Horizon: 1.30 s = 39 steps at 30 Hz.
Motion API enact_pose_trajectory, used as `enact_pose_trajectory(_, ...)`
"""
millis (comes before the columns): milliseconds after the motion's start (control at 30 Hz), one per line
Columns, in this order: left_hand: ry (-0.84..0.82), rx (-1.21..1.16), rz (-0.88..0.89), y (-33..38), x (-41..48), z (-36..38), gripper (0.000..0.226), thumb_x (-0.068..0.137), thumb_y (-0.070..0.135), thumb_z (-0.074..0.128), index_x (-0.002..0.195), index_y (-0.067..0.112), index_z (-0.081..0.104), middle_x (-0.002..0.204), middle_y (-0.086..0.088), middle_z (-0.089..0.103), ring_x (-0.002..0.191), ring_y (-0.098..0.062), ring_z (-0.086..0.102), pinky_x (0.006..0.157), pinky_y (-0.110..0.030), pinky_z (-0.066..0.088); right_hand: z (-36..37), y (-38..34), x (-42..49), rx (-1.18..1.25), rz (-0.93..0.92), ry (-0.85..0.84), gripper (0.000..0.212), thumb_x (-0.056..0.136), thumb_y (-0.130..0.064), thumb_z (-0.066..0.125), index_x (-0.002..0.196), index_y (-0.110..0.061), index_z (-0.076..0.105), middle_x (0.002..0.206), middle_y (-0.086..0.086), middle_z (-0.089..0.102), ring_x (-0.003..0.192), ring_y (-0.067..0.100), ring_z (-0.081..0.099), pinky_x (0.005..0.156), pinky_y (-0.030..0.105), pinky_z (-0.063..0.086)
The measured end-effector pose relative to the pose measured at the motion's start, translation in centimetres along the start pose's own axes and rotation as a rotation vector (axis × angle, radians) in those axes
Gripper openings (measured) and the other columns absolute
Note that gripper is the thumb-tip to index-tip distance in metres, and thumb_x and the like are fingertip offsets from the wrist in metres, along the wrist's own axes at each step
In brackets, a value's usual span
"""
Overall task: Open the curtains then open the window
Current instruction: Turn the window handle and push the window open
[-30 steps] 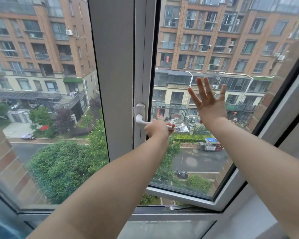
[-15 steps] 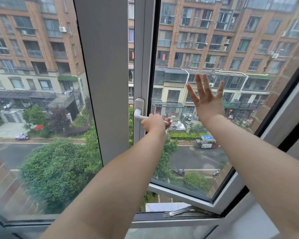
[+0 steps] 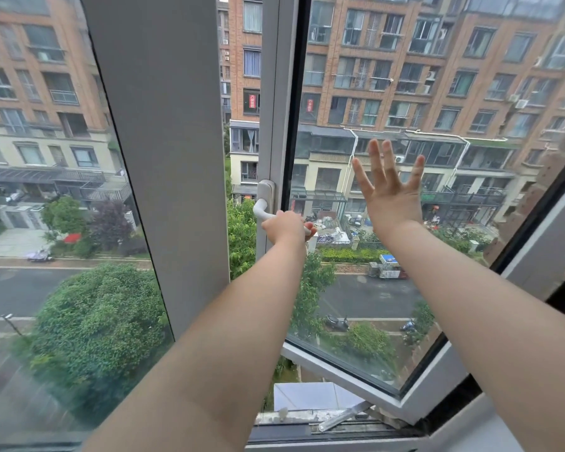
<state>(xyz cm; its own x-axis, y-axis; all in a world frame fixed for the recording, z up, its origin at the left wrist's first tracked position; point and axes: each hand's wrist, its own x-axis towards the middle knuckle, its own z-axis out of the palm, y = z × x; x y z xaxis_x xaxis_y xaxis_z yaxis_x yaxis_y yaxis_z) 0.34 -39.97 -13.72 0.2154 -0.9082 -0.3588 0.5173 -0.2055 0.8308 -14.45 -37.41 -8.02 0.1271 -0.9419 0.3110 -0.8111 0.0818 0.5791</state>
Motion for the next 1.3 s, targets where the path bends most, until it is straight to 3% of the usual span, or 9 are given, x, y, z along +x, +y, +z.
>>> enact_pose_trajectory(167,0.113,-0.062,-0.039,0.6,1.1,0.5,0.013,0.095,0.005,0.035,0.106,0.006,0.042,0.072,-0.009,0.046,0.054,-0.020,0.047,0.057,-0.032,0.049,0.7,-0.4,1.0,-0.020,-0.002,0.008,0.102,0.080,0.011,0.046,0.141,-0.016,-0.032,0.149,0.019,-0.034,0.140,0.038,-0.025,0.104,0.070,0.005)
enact_pose_trajectory(300,0.192,-0.050,-0.014,1.0,1.7,1.3,0.021,0.092,0.001,0.036,0.110,0.004,0.047,0.076,-0.011,0.052,0.050,-0.019,0.047,0.043,-0.028,0.039,1.0,-0.7,1.7,-0.018,0.018,0.037,0.105,0.078,0.010,0.049,0.142,-0.017,-0.030,0.148,0.019,-0.034,0.141,0.037,-0.023,0.105,0.070,0.007)
enact_pose_trajectory(400,0.298,-0.030,0.031,0.5,2.9,1.9,0.028,0.088,0.003,0.039,0.115,0.004,0.046,0.103,-0.015,0.065,0.063,-0.022,0.058,0.048,-0.028,0.043,1.3,-1.2,2.1,-0.034,0.020,0.043,0.107,0.074,0.015,0.048,0.142,-0.016,-0.029,0.148,0.020,-0.034,0.141,0.038,-0.023,0.105,0.070,0.008)
enact_pose_trajectory(567,0.297,-0.042,0.030,0.3,3.6,2.8,0.032,0.085,0.002,0.038,0.116,0.006,0.044,0.112,-0.014,0.064,0.076,-0.026,0.064,0.046,-0.025,0.040,1.9,-1.1,2.8,-0.062,0.039,0.049,0.109,0.071,0.019,0.047,0.143,-0.015,-0.028,0.145,0.023,-0.036,0.141,0.039,-0.022,0.104,0.072,0.008)
enact_pose_trajectory(700,0.289,0.010,0.022,0.4,4.3,3.3,0.031,0.086,0.001,0.037,0.117,0.007,0.043,0.107,-0.014,0.064,0.055,-0.018,0.052,0.042,-0.025,0.038,2.3,-1.0,3.3,-0.072,0.063,0.049,0.110,0.071,0.021,0.046,0.143,-0.016,-0.027,0.144,0.023,-0.037,0.141,0.039,-0.022,0.104,0.071,0.008)
enact_pose_trajectory(833,0.270,0.028,0.016,0.8,4.9,3.3,0.033,0.088,0.001,0.038,0.121,0.006,0.041,0.082,-0.010,0.056,0.055,-0.016,0.048,0.055,-0.030,0.045,2.3,-1.2,4.0,-0.072,0.072,0.053,0.108,0.072,0.021,0.046,0.144,-0.016,-0.025,0.146,0.021,-0.035,0.141,0.039,-0.020,0.104,0.071,0.008)
enact_pose_trajectory(933,0.253,0.074,0.037,0.9,5.5,3.3,0.034,0.089,0.001,0.037,0.123,0.006,0.040,0.095,-0.014,0.060,0.055,-0.018,0.047,0.055,-0.031,0.046,2.5,-1.2,4.6,-0.084,0.077,0.063,0.106,0.073,0.020,0.046,0.144,-0.015,-0.024,0.147,0.022,-0.033,0.142,0.039,-0.019,0.104,0.072,0.010)
enact_pose_trajectory(1133,0.215,0.282,0.072,-0.7,7.0,2.1,0.035,0.091,-0.001,0.034,0.125,0.007,0.033,0.120,-0.016,0.054,0.092,-0.036,0.063,0.070,-0.038,0.051,2.8,-1.4,4.7,-0.077,0.087,0.052,0.101,0.079,0.012,0.048,0.144,-0.015,-0.025,0.149,0.021,-0.030,0.143,0.038,-0.016,0.104,0.070,0.012)
enact_pose_trajectory(1300,0.207,0.280,0.098,-0.4,7.6,2.4,0.033,0.093,0.002,0.033,0.126,0.007,0.034,0.122,-0.016,0.054,0.101,-0.039,0.062,0.075,-0.040,0.052,2.8,-1.4,5.4,-0.055,0.087,0.050,0.106,0.074,0.023,0.045,0.145,-0.015,-0.023,0.150,0.019,-0.030,0.142,0.038,-0.019,0.104,0.071,0.009)
